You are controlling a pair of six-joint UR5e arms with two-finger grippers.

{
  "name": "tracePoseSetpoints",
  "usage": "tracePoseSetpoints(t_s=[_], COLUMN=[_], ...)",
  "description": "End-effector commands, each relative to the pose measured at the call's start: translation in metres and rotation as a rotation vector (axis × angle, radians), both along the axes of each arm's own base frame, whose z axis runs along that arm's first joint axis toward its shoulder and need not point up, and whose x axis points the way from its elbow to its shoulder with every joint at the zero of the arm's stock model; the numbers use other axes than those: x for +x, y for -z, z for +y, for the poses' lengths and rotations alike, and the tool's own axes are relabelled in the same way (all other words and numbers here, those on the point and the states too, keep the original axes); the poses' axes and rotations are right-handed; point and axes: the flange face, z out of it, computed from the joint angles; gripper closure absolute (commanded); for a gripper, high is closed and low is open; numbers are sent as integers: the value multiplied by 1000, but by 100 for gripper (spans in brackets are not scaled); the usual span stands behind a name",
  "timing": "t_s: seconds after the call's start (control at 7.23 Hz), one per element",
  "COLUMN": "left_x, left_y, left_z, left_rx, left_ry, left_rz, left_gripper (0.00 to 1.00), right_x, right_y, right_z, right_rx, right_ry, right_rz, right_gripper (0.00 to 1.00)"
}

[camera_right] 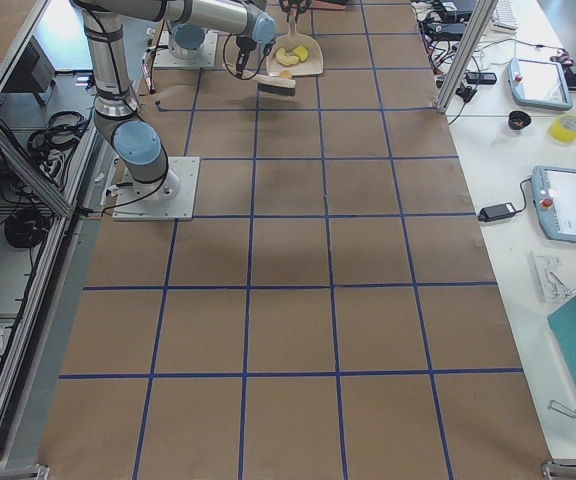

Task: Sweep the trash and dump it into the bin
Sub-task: 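Sweep the yellow potato into the dustpan with the right gripper's brush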

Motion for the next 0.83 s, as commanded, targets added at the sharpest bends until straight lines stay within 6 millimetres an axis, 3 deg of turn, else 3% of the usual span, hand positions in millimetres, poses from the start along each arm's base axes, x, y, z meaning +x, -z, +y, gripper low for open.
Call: tracePoseSetpoints(t_s=[0.0,0.28,0.41,0.55,0.69], left_x=[-18,-39,-51,-59,-63], left_y=[2,4,6,9,11], left_z=[0,-2,-4,-5,-9], left_rx=[4,7,6,9,2], left_ry=[-7,-9,0,15,16], left_rz=[-6,-10,-6,2,45], left_gripper=[100,100,100,100,100], right_x=[23,56,69,93,104], right_y=[17,24,23,8,9], right_z=[8,9,8,3,-2], right_rx=[-24,-56,-44,-41,-41], right_ry=[12,26,54,70,77], right_rz=[-11,-62,-80,-133,-133], right_gripper=[100,100,100,100,100])
